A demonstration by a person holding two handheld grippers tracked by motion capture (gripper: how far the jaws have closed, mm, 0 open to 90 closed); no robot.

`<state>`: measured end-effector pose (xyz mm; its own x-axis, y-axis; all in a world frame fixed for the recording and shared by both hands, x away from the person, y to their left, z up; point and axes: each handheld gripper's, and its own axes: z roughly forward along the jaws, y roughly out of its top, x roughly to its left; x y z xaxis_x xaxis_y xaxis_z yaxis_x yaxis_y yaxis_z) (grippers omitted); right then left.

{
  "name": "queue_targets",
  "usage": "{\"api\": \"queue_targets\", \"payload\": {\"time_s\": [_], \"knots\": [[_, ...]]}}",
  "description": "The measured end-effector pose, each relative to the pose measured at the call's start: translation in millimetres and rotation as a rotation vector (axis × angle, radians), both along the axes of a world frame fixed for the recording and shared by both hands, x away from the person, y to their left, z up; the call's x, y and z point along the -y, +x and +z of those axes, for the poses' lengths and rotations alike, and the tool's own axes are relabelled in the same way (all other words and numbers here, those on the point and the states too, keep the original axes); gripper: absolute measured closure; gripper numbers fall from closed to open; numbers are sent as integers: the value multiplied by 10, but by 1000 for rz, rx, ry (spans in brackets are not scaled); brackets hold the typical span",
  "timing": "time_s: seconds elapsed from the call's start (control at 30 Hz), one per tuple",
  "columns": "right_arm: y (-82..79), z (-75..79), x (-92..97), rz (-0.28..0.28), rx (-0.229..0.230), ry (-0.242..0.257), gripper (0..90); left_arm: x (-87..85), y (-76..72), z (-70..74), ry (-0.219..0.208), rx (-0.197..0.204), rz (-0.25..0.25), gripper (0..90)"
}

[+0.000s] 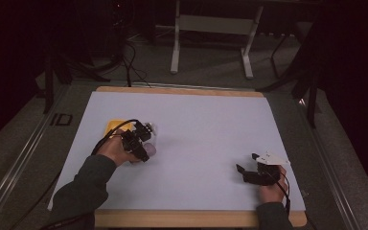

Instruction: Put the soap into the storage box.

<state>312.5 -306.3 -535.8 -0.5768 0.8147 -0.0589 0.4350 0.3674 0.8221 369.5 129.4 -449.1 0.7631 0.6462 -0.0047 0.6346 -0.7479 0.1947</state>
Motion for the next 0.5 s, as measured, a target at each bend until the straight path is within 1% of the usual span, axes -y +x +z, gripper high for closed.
{"api": "queue_targets", "payload": {"time_s": [0.2,0.47,0.5], "knots": [[0,0,0,0,0,-1,194,-46,23,31,-11,-1,22,499],[0,0,-1,-1,0,0,194,-118,62,93,-24,13,48,499],[0,-1,-1,0,0,-1,194,-139,75,122,-25,15,54,499]]}}
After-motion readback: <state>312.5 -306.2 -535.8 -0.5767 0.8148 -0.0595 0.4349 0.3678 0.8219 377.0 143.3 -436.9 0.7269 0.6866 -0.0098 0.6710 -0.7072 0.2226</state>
